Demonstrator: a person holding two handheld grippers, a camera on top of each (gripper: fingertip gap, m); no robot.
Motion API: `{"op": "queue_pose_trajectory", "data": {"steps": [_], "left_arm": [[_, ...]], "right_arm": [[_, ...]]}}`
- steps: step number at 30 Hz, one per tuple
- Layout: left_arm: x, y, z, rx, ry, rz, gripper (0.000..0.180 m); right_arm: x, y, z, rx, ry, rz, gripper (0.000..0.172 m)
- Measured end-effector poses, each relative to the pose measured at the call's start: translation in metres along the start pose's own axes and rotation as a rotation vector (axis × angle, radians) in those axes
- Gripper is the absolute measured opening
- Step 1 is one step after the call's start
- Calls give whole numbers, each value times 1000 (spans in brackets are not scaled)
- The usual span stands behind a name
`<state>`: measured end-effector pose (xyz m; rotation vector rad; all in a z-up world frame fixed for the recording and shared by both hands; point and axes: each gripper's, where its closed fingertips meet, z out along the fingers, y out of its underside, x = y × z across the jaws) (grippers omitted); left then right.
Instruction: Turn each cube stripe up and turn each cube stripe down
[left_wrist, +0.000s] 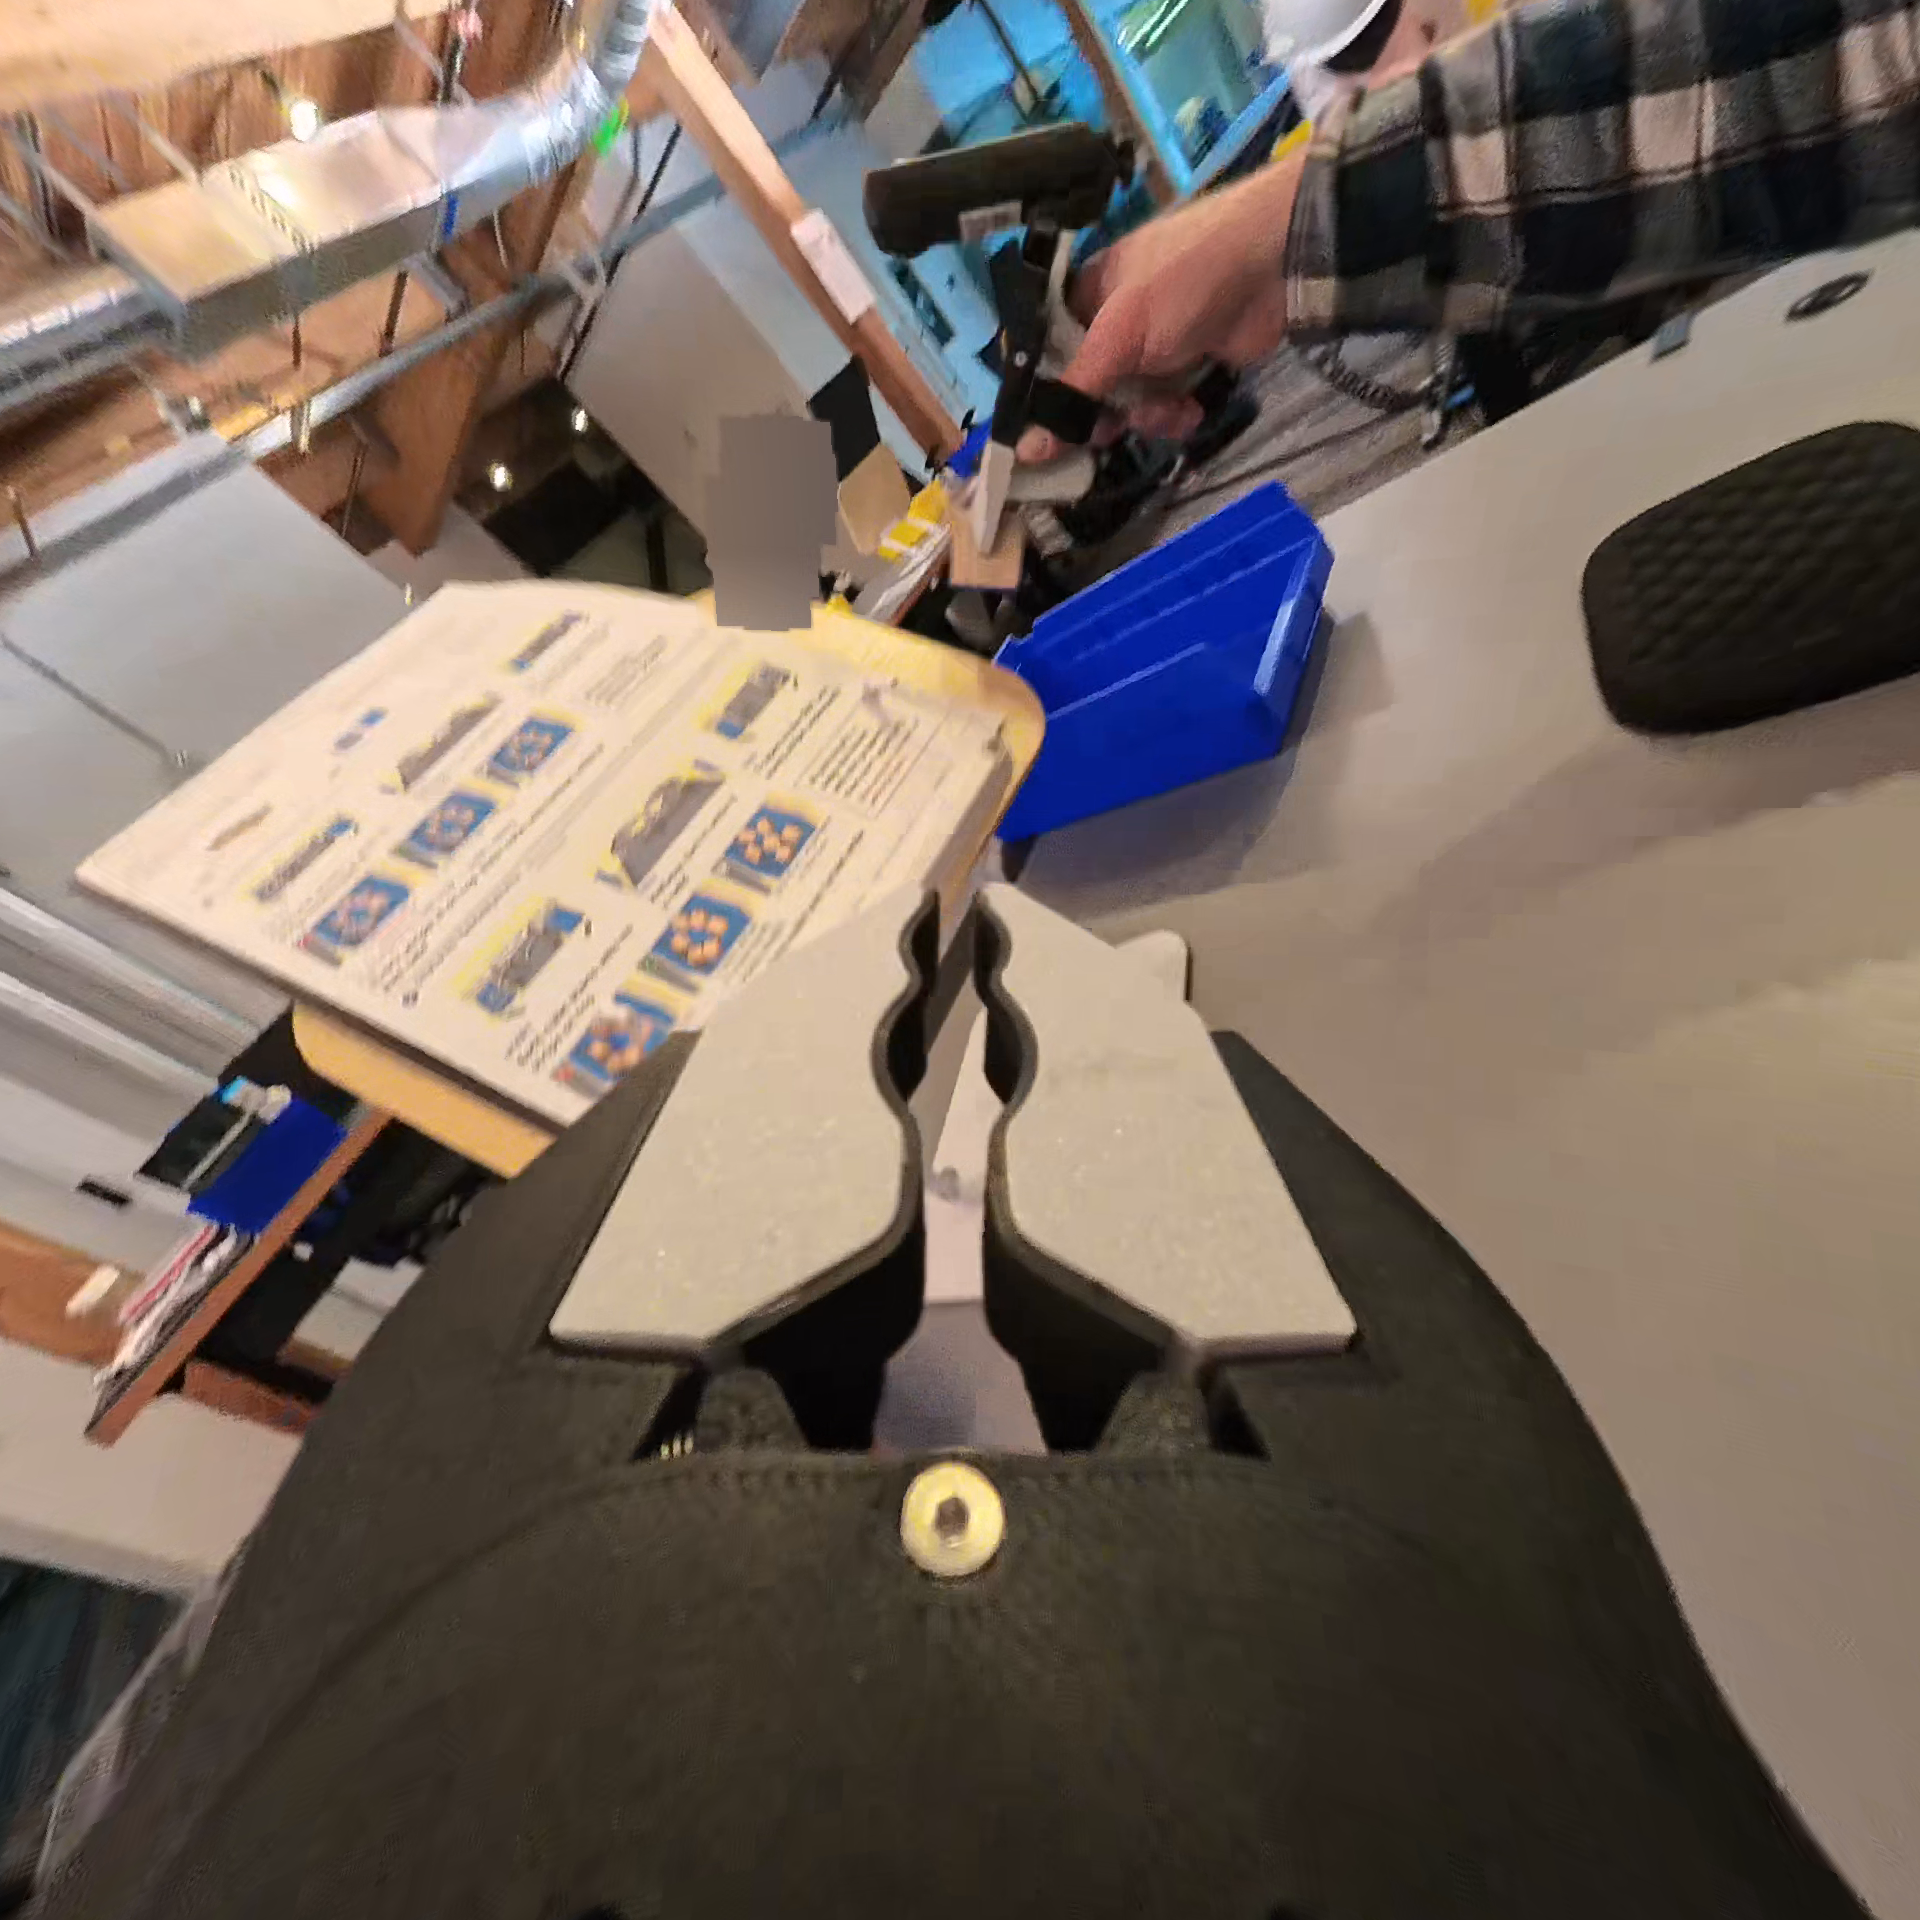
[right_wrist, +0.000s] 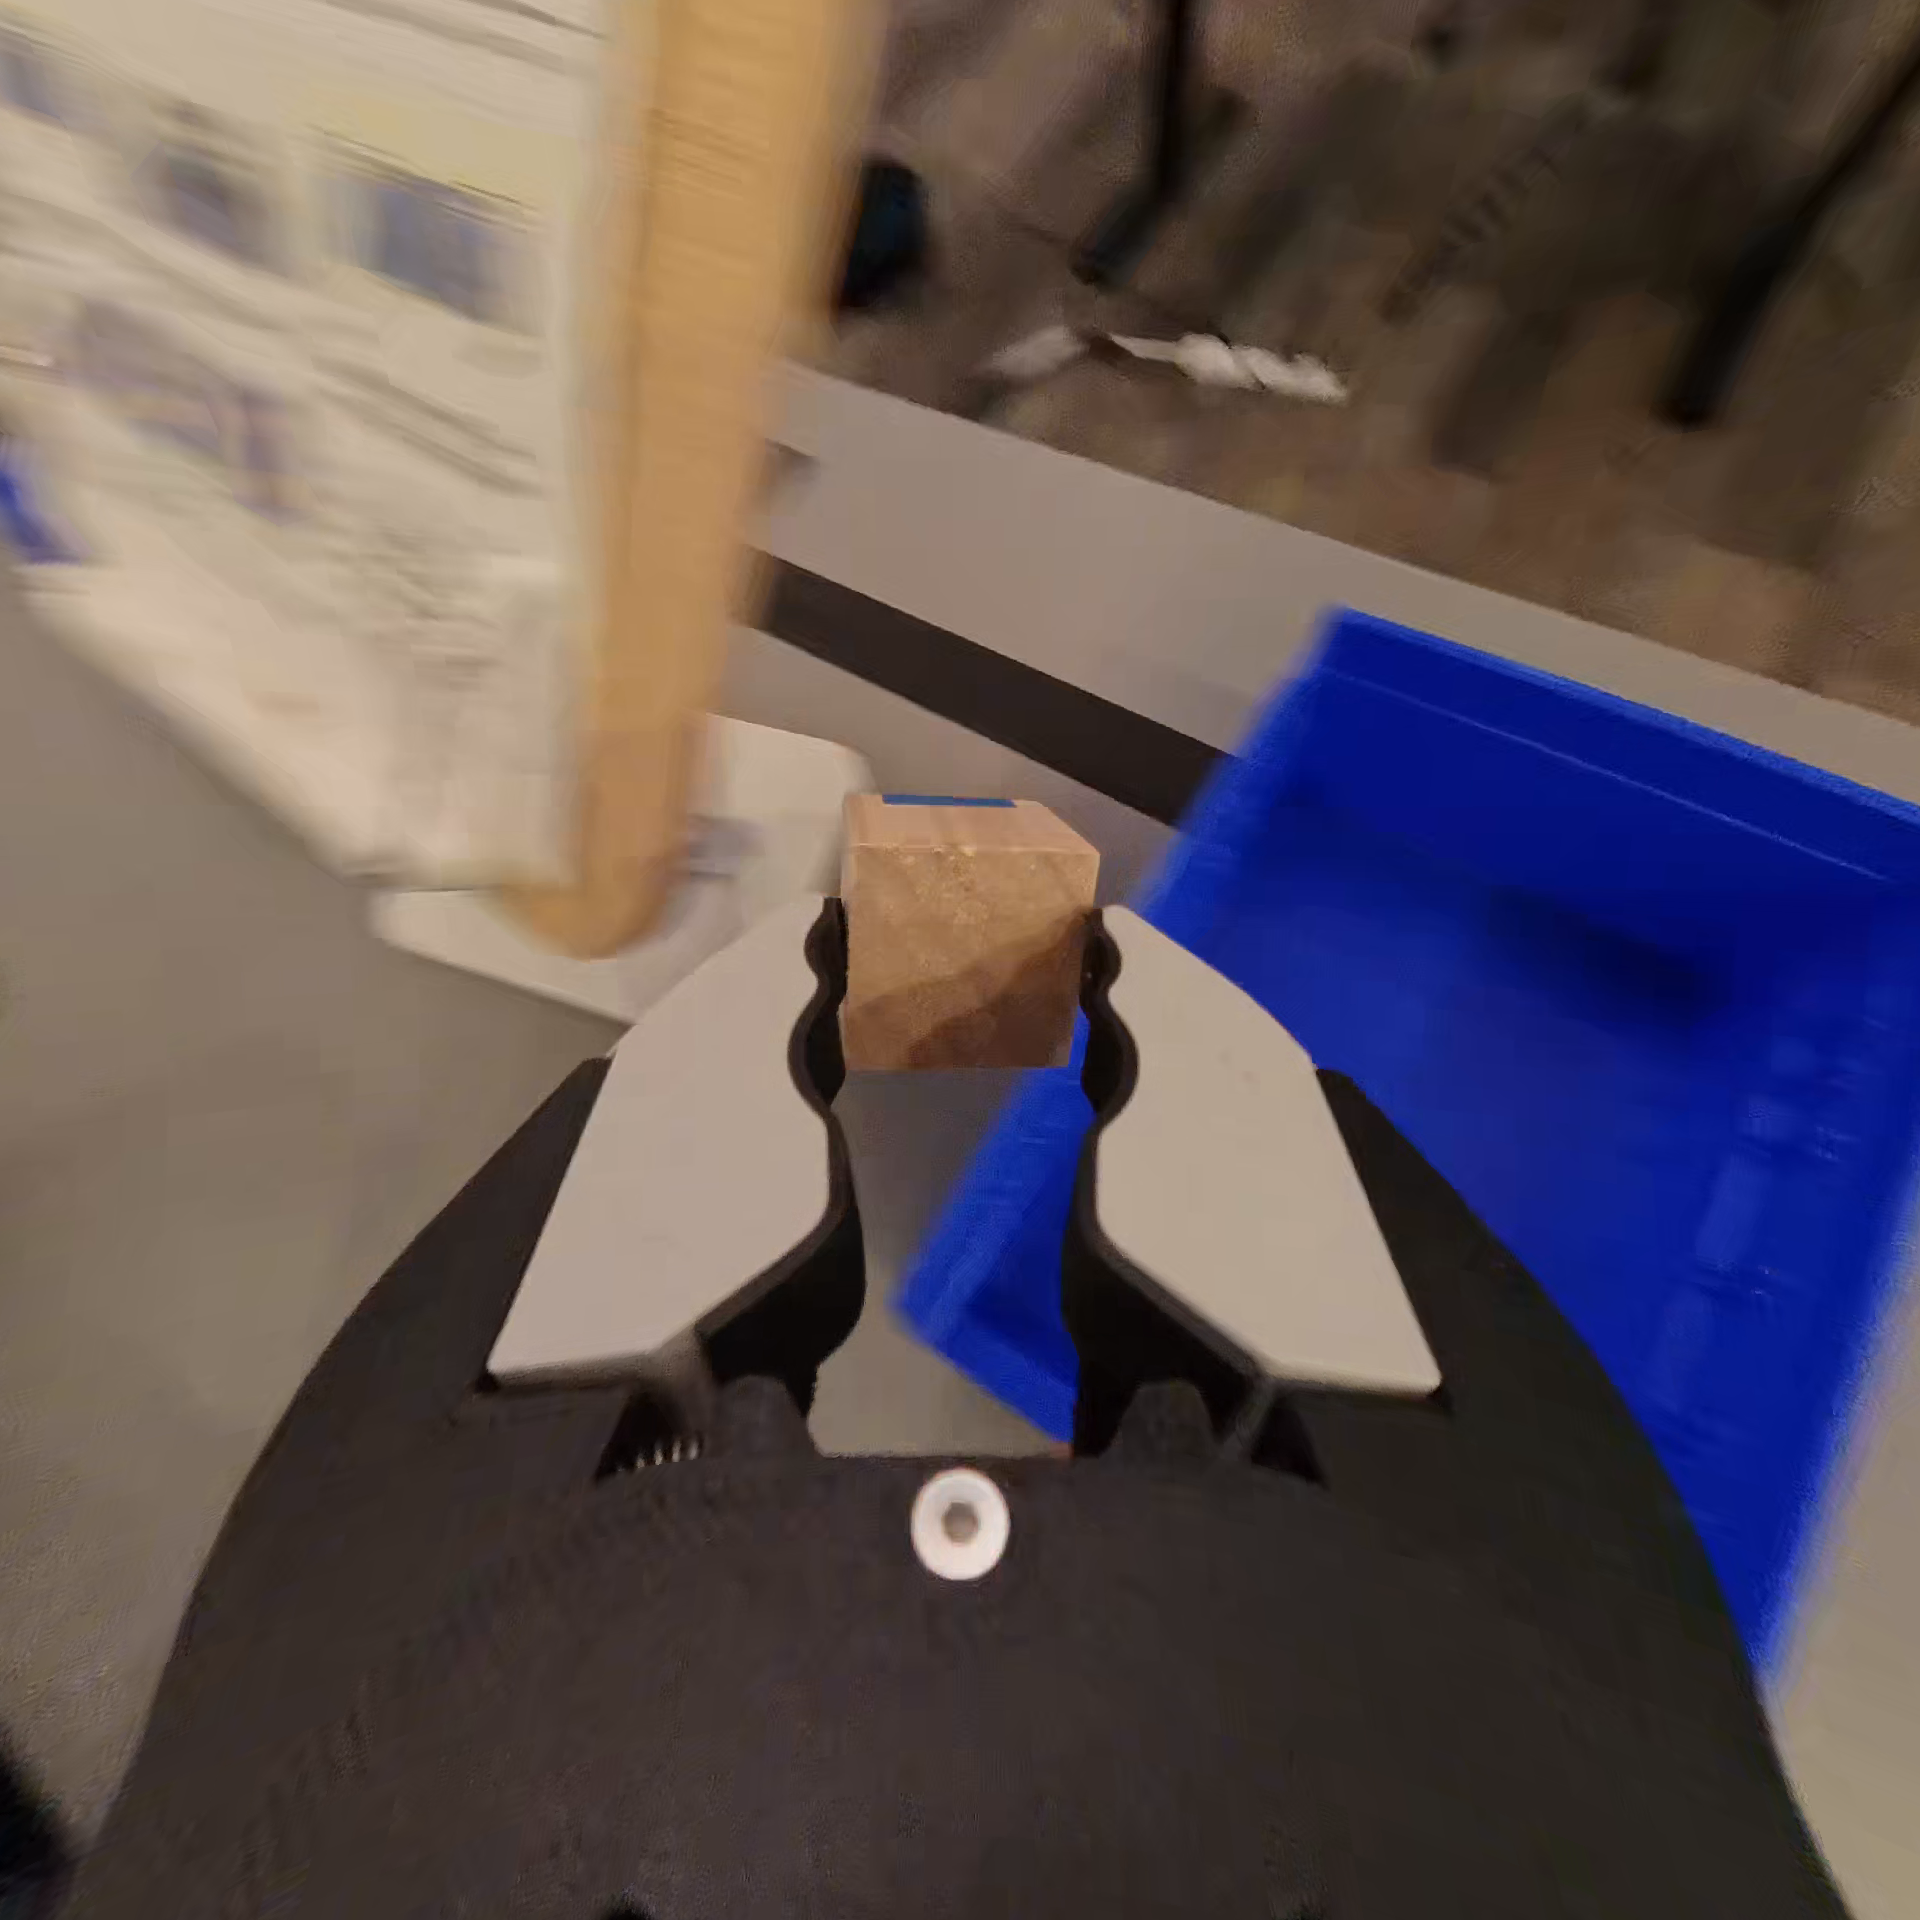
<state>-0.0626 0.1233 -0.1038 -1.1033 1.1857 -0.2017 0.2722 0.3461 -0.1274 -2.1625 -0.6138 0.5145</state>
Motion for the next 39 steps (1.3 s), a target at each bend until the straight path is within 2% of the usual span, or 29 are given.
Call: {"op": "queue_pose_trajectory", "data": {"steps": [3, 7, 11, 16, 17, 18, 19, 24, 28, 30, 33, 39], "left_arm": [[-5, 24, -6, -70, -30, -32, 0], [-8, 46, -13, -140, -57, -65, 0], [-7, 62, -19, -189, -56, -87, 0], [-11, 75, -25, -223, -71, -118, 3], [-14, 79, -25, -236, -81, -127, 6], [-17, 84, -26, -255, -94, -135, 9], [-21, 88, -27, -268, -100, -149, 12], [-64, 123, -40, -383, -200, -178, 31], [-106, 181, -49, -591, -221, -230, 47], [-121, 213, -49, -691, -205, -291, 53], [-137, 261, -45, -857, -154, -293, 58], [-134, 339, -28, -1131, -13, -415, 63]], "right_arm": [[80, 21, 34, -178, 160, 57, 45], [141, 61, 87, -388, 263, 120, 45], [167, 92, 123, -559, 341, 125, 45], [182, 106, 150, -638, 402, 119, 45], [182, 106, 152, -642, 405, 121, 51], [182, 105, 151, -649, 415, 126, 70], [182, 101, 148, -640, 425, 122, 74], [153, 49, 100, -388, 433, 42, 68], [97, 30, 48, -220, 401, -76, 61], [65, 31, 27, -158, 371, -117, 57], [19, 40, 7, -99, 319, -187, 49], [-50, 70, -3, -95, 230, -284, 48]]}}
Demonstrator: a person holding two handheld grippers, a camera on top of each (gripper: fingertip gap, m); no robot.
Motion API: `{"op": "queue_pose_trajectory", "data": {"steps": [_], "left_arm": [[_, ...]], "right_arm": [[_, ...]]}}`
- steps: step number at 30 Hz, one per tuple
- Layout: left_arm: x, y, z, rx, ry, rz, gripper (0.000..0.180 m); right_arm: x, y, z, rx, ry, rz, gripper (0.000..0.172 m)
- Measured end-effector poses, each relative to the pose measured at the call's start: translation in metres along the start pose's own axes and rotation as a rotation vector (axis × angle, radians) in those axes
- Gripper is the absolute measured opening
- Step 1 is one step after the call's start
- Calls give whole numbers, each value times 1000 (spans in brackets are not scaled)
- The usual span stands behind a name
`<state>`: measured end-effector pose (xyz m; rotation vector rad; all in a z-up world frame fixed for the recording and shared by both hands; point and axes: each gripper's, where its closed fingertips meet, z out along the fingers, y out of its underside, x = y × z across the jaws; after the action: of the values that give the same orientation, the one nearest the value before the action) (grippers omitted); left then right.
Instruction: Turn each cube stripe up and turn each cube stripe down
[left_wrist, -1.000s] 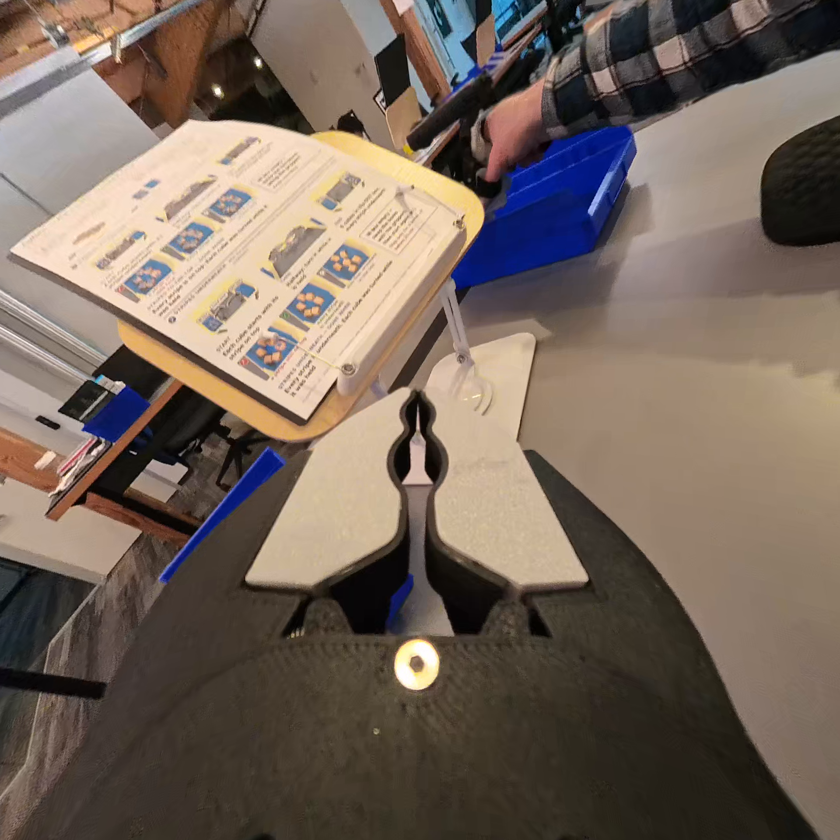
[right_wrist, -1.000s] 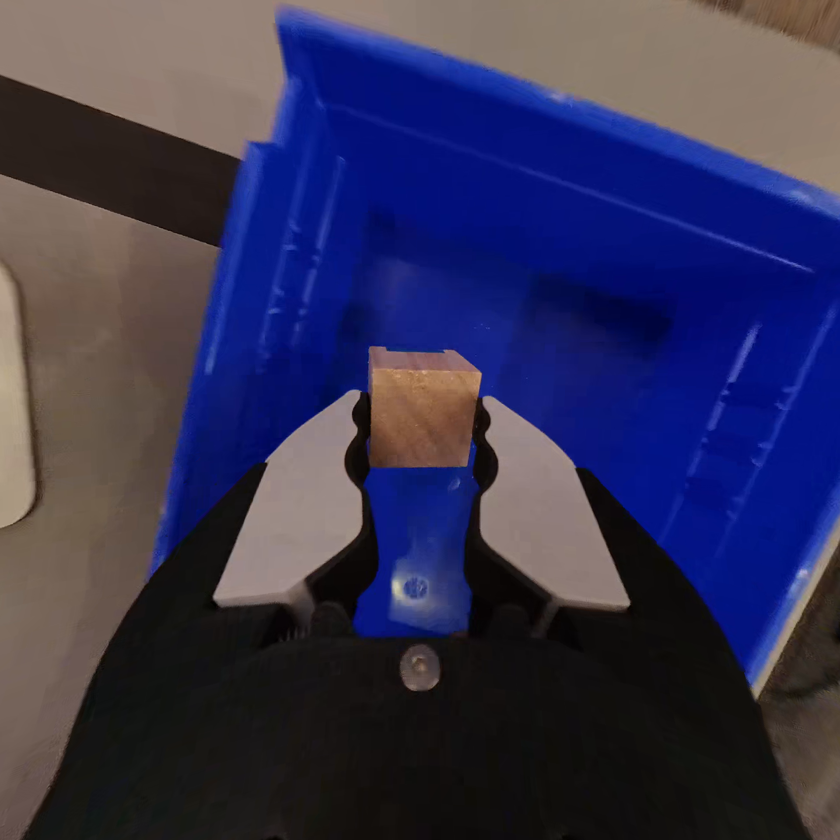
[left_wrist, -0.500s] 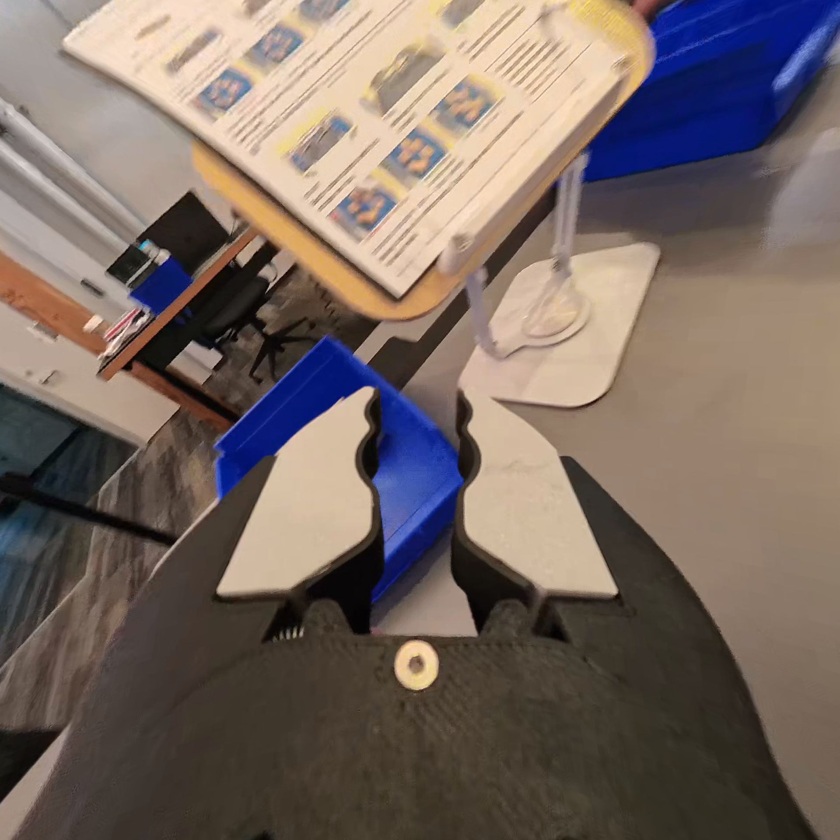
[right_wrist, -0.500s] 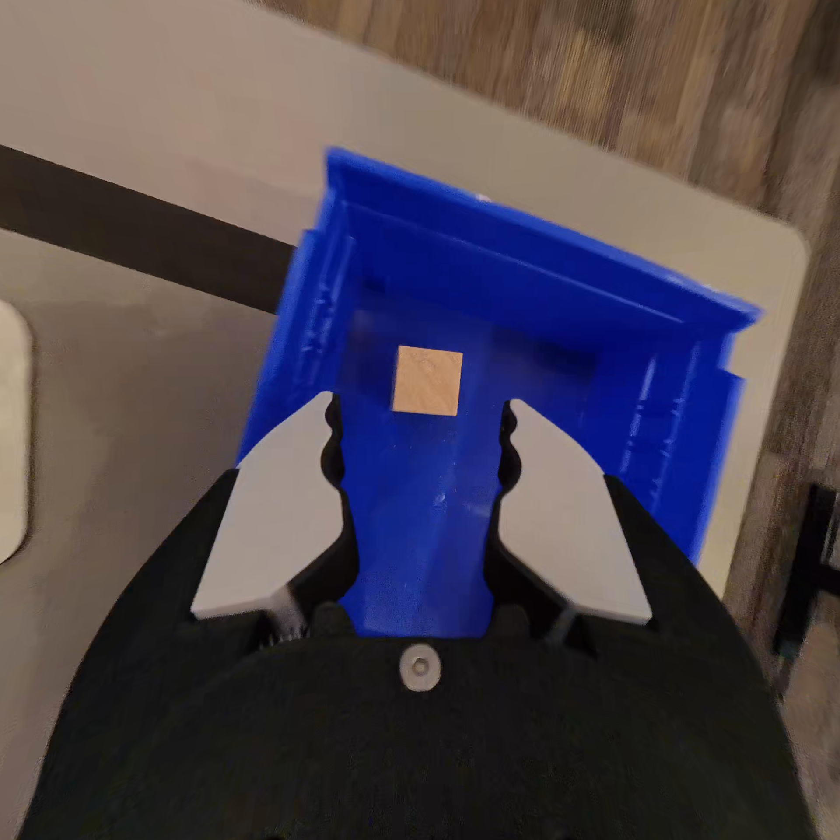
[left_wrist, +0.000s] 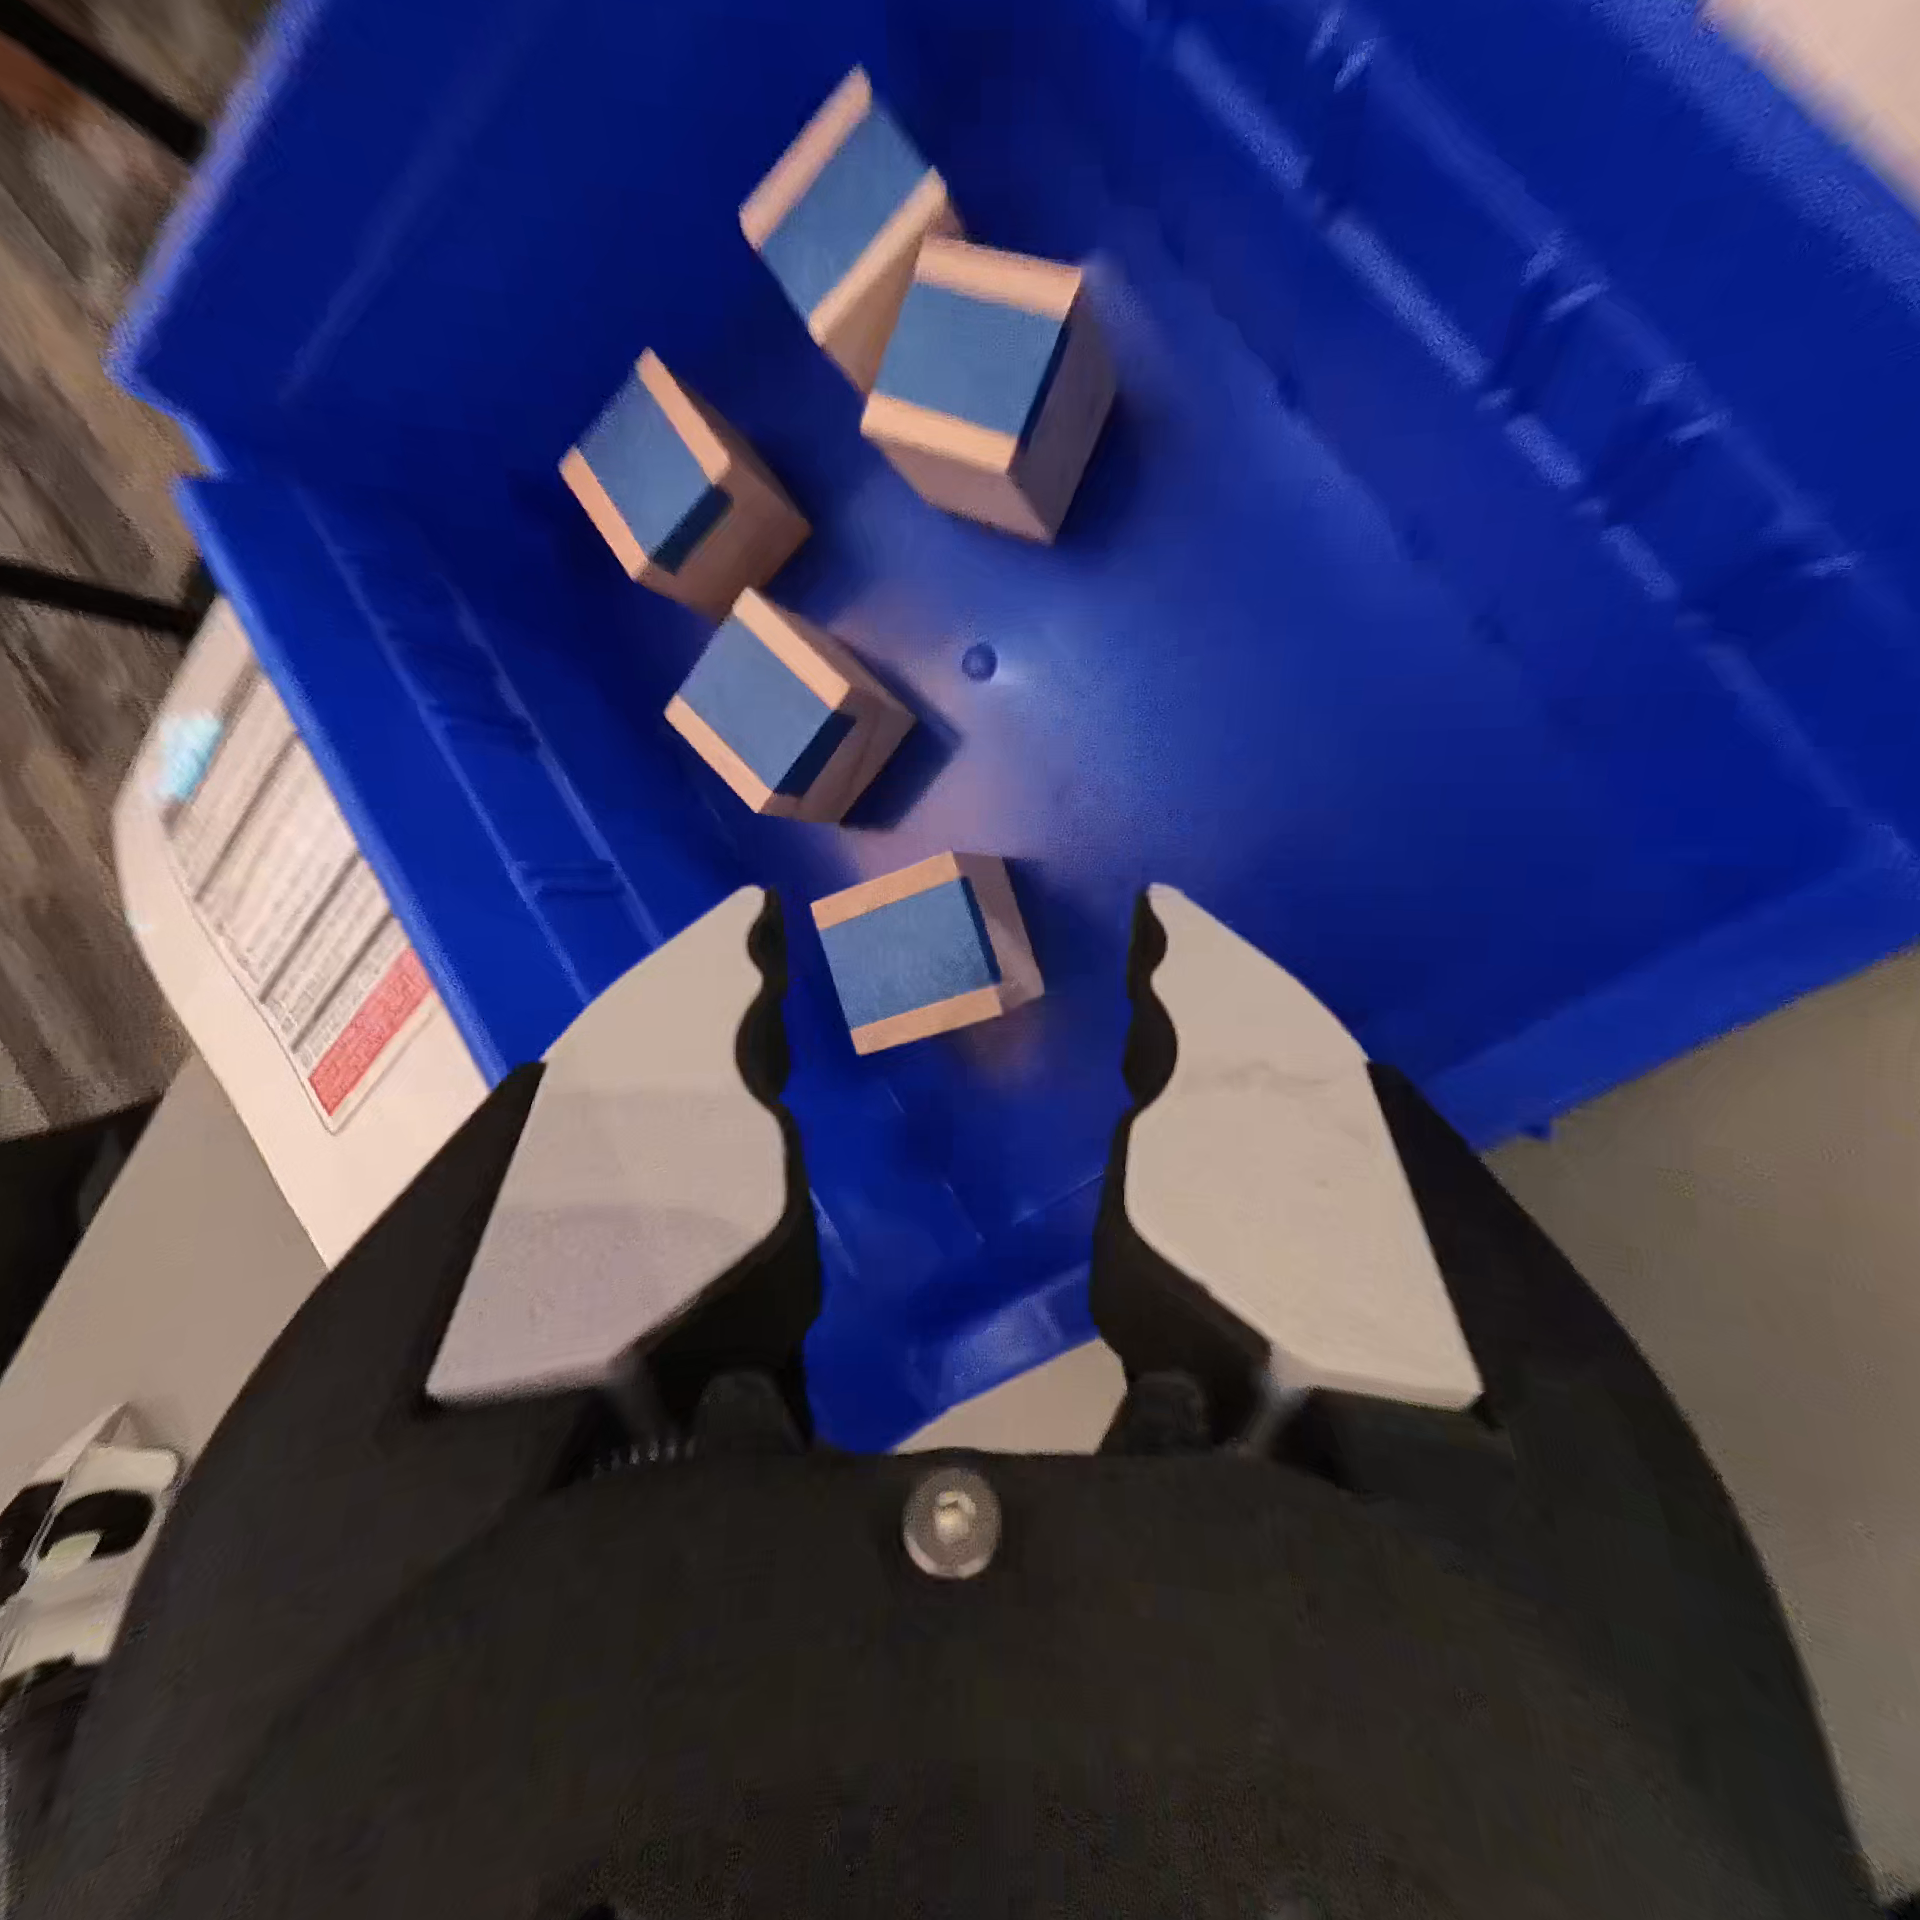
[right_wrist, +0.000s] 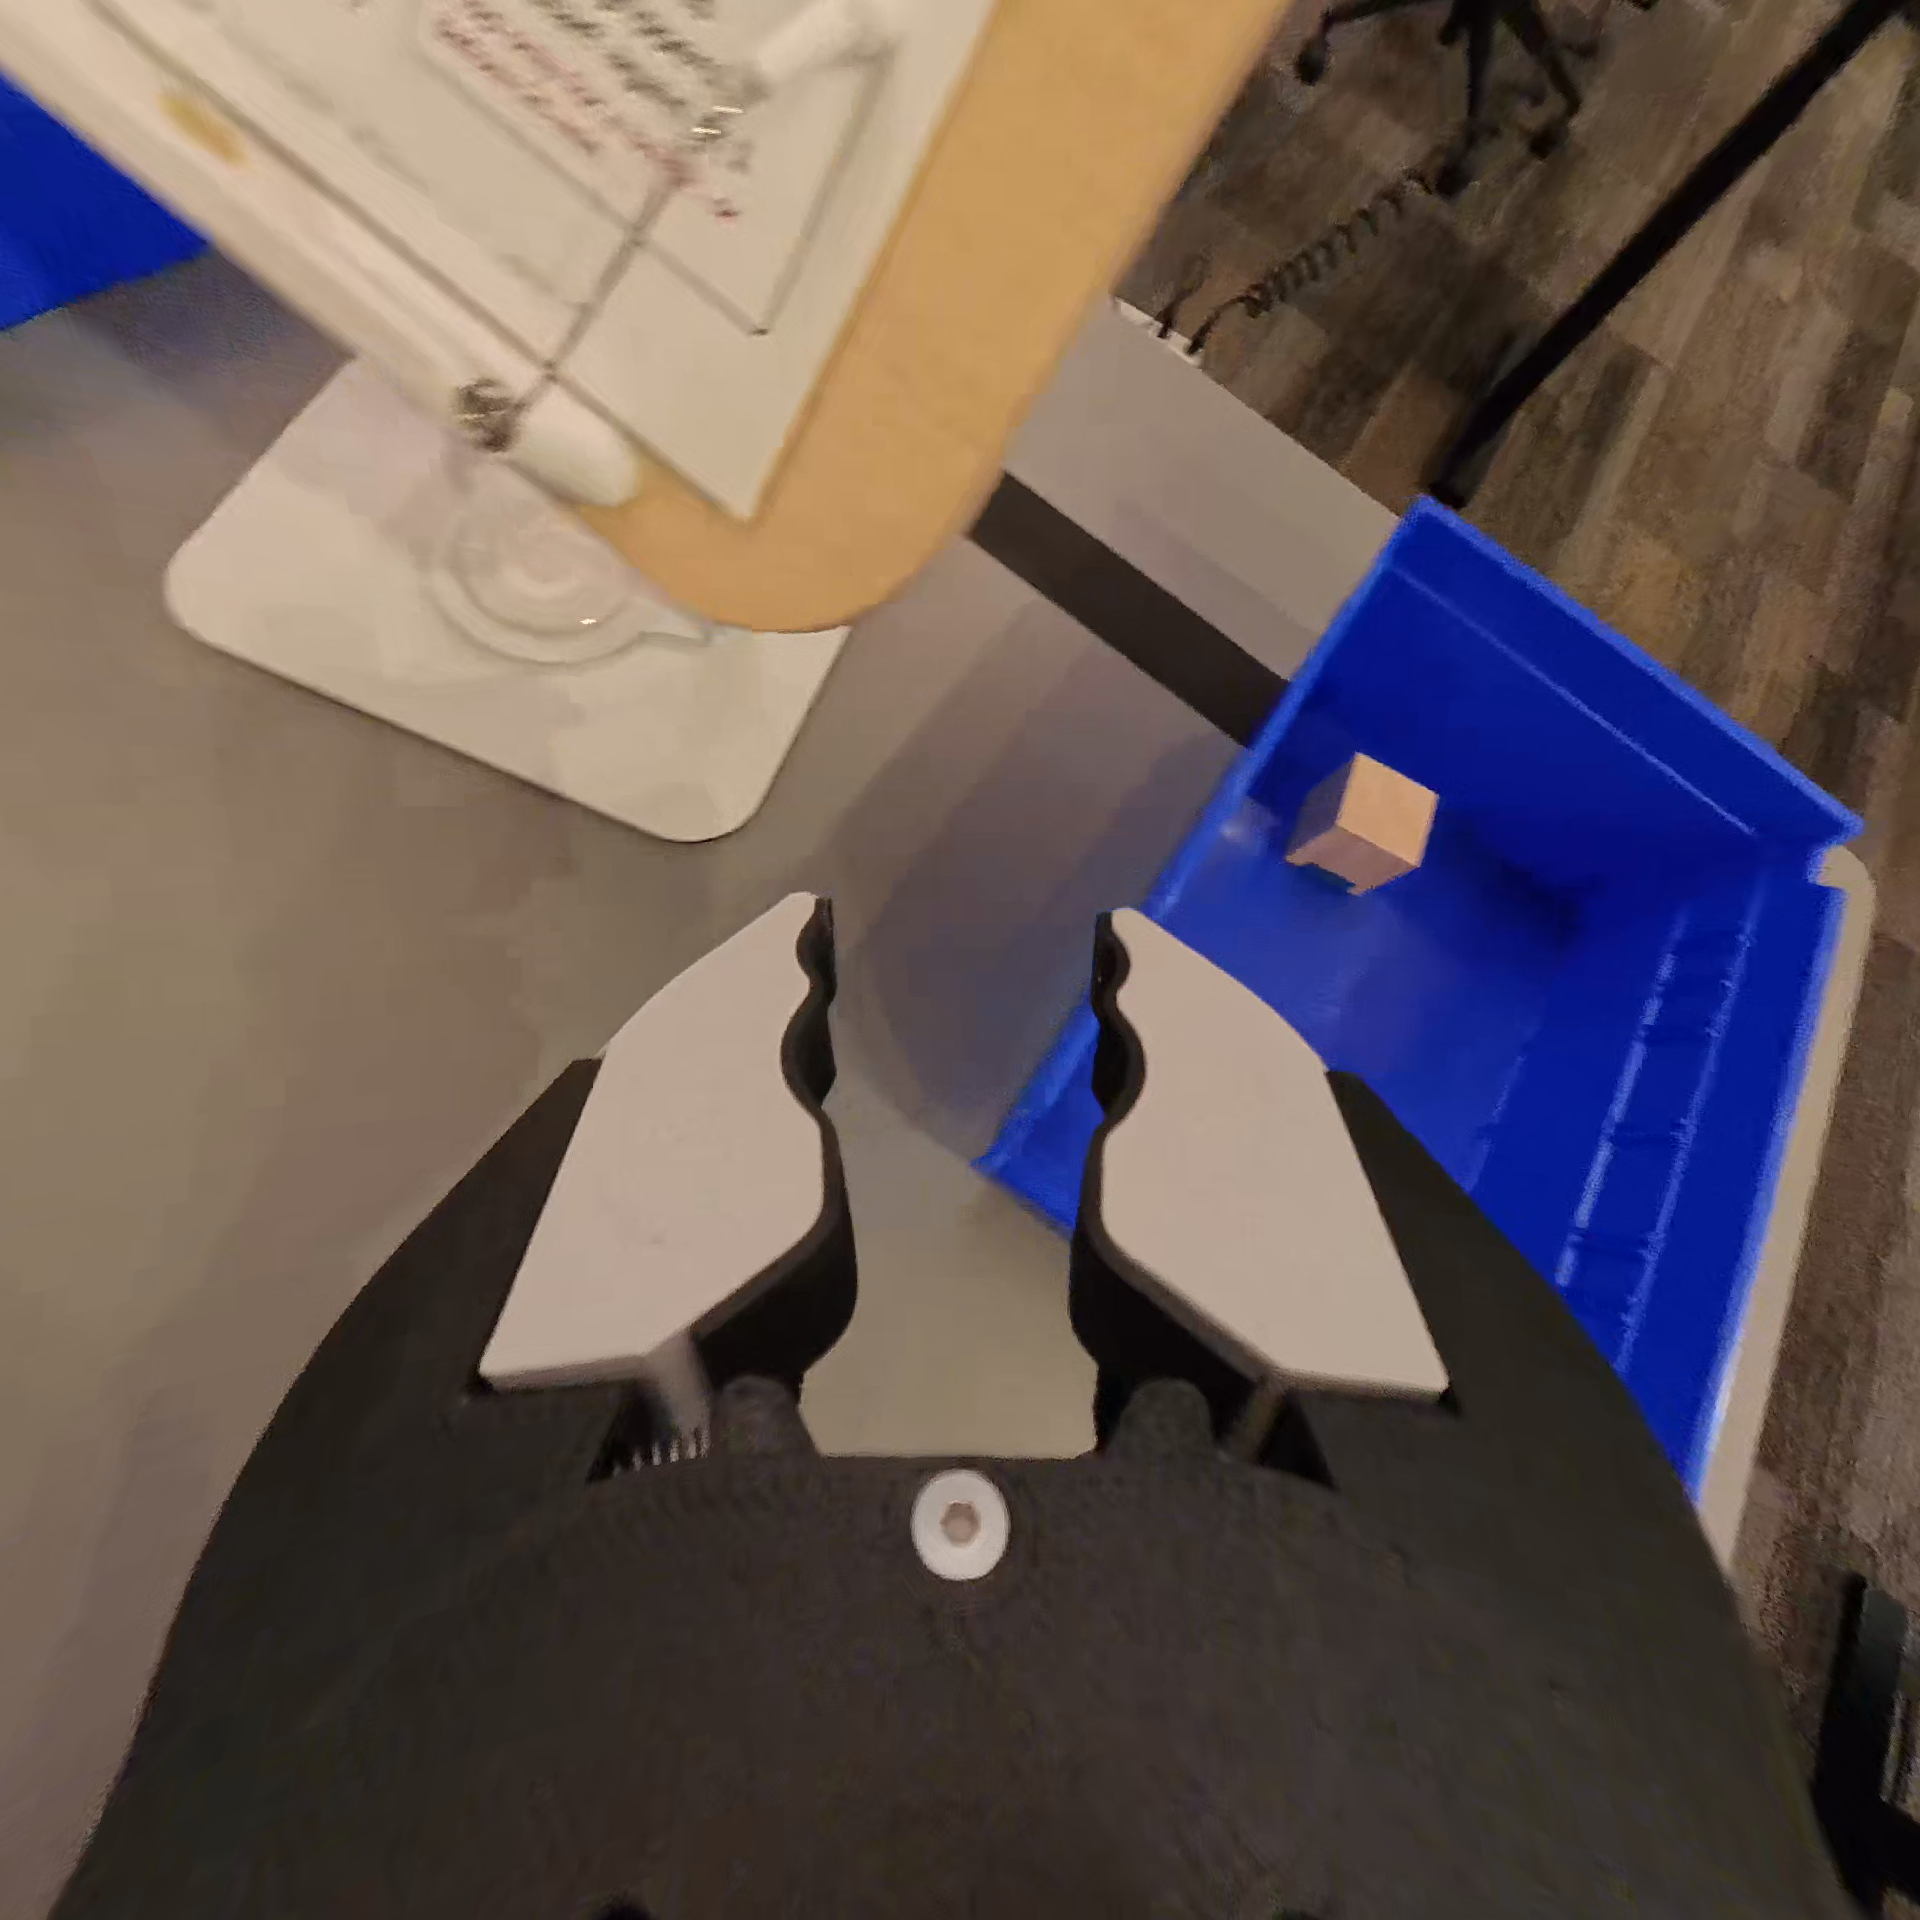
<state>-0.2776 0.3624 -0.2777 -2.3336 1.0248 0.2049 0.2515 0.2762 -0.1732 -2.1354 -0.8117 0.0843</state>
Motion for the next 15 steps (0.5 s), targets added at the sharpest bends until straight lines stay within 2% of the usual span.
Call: {"op": "queue_pose_trajectory", "data": {"steps": [2, 7, 9, 11, 13, 15], "left_arm": [[-6, 5, 14, -79, 2, 1, 63], [-9, 25, 44, -284, 48, -25, 80], [-5, 36, 54, -374, 80, -32, 82], [0, 39, 58, -422, 126, -74, 75], [0, 39, 59, -448, 149, -82, 48], [1, 38, 57, -442, 155, -88, 47]], "right_arm": [[-20, 0, -4, 13, -32, -29, 46], [-49, 0, -8, 30, -81, -86, 45], [-56, -1, -8, 39, -97, -97, 45], [-60, -2, -9, 48, -99, -114, 44], [-62, -2, -9, 52, -104, -121, 44], [-66, -3, -9, 62, -123, -120, 43]]}}
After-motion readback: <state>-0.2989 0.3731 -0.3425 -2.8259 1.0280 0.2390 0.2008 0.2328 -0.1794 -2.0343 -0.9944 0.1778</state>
